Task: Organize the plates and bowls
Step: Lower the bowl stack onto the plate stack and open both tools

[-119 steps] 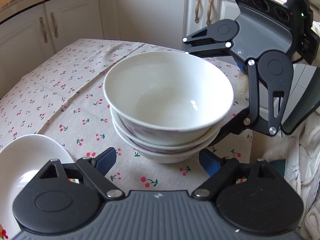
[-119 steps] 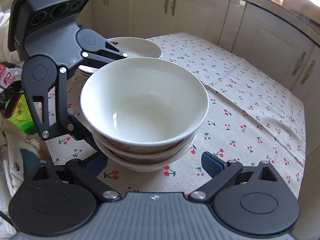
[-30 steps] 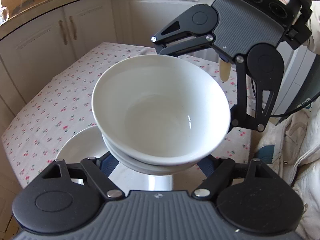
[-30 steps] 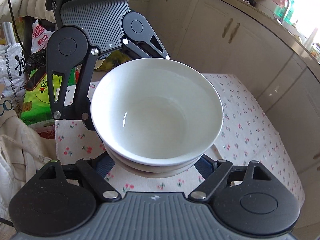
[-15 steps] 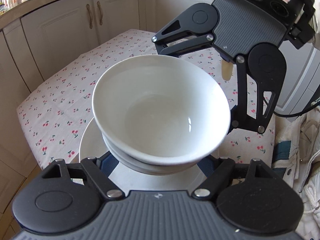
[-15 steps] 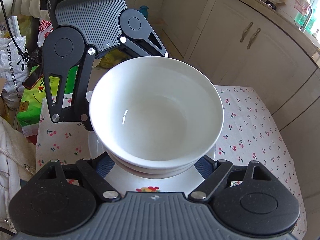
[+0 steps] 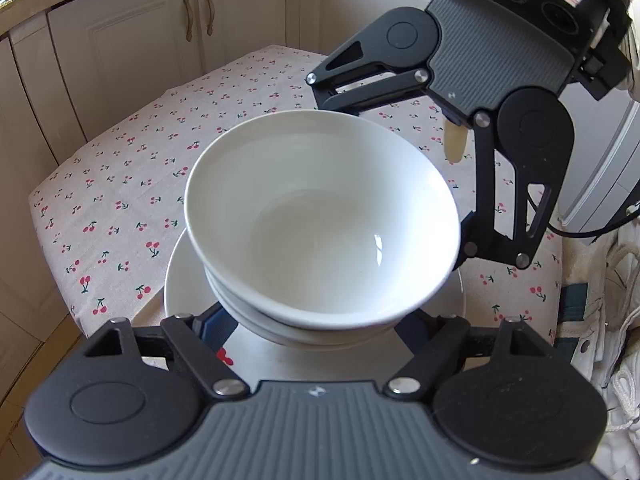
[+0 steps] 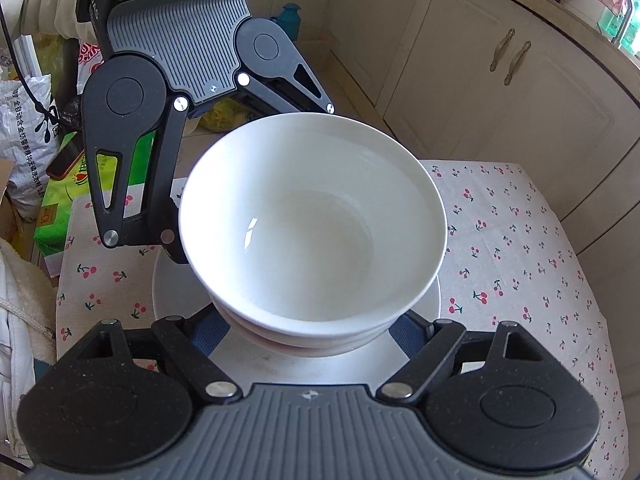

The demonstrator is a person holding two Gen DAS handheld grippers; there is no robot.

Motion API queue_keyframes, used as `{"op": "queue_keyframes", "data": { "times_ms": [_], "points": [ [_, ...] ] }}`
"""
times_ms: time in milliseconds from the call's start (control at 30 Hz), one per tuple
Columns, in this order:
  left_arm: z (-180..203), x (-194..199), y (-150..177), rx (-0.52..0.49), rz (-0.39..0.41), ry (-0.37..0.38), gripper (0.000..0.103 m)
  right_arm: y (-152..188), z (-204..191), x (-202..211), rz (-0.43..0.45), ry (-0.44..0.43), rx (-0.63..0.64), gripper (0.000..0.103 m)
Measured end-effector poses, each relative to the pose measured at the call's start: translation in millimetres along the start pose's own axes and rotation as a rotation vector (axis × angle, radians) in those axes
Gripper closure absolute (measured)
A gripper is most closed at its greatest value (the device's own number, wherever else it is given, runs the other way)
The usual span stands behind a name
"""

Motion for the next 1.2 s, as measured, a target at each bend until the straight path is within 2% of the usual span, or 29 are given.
{"op": "queue_keyframes", "data": {
  "times_ms": [733,833,933,1067,1200],
  "points": [
    [-4.1,1.5,1.3,0.023,0.007,0.015,0.020,1.4,11.5,-11.6,-0.009,-0.033,-0.053,0.013],
    [1.7,2.2,3.2,0.014,0.014,-0.014,0.020,1.8,8.9,-8.5,-0.005,-0.013,-0.056,0.012],
    [8.4,7.4,3.7,0.025,0.036,-0.043,0.018,1.3,7.4,0.9,0.012,0.003,-0.091,0.003],
    [25.0,20.0,7.7,0.029,0.079,-0.094,0.009,2.9,-1.2,19.5,0.010,0.071,-0.100,0.002],
    [53.2,29.7,14.4,0.006,0.104,-0.187,0.007,9.2,-16.5,43.4,0.004,0.158,-0.112,0.000]
  ]
}}
Point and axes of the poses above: each gripper's, at about its wrist camera, not at the fingertips, and x roughly against the way its jaws point, z to its right, y to its underside, the point moved 1 cm from there along -x, roughly the way its jaws point, and after that the axes turned 15 degrees about y, right-handed, at the moved point
